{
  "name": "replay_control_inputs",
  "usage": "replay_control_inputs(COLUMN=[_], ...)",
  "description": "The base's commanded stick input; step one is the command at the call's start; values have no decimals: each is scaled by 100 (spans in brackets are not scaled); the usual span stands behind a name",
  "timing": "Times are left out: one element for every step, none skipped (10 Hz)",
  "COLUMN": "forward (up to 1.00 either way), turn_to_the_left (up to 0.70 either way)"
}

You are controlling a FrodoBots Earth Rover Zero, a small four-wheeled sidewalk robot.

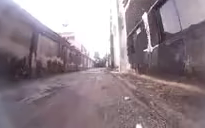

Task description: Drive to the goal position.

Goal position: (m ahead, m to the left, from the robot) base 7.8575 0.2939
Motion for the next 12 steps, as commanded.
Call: replay_control_inputs(forward=[100, 100, 100, 100, 100, 100, 100, 100, 100, 100, 100, 100], turn_to_the_left=[1, 1, 1, 1, 1, 1, 1, 1, 1, 1, 1, 1])
